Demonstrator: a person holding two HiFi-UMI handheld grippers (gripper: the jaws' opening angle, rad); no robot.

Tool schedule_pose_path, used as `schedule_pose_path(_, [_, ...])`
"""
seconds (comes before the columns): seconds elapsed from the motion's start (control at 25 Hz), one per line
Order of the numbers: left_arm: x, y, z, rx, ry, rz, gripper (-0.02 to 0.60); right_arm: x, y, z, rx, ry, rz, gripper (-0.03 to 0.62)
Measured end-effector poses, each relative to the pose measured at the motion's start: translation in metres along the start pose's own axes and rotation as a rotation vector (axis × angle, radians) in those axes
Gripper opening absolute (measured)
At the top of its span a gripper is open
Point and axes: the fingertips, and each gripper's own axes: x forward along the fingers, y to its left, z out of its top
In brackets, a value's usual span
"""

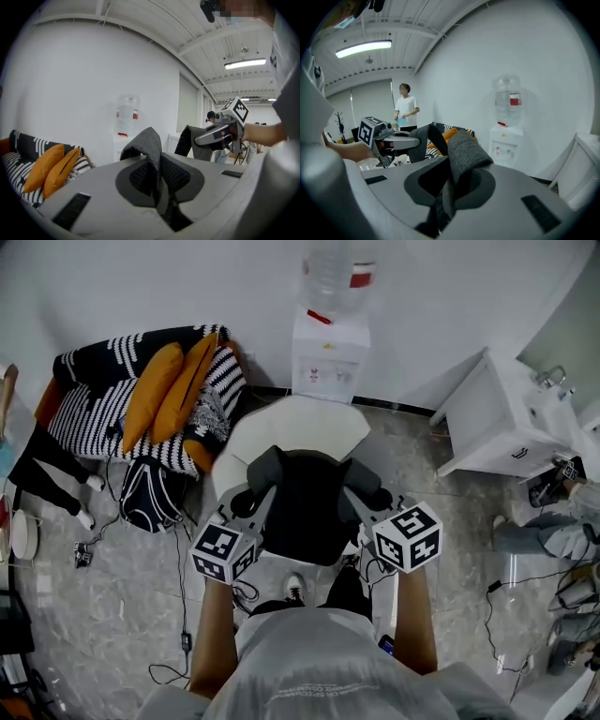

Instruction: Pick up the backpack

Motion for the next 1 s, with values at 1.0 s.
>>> schedule_pose_path(1.0, [-0.033, 0.010, 0.120, 0.226, -0.138, 0.080, 0.046, -0.026, 0.027, 0.112, -0.137, -0.174, -0.016, 0.035])
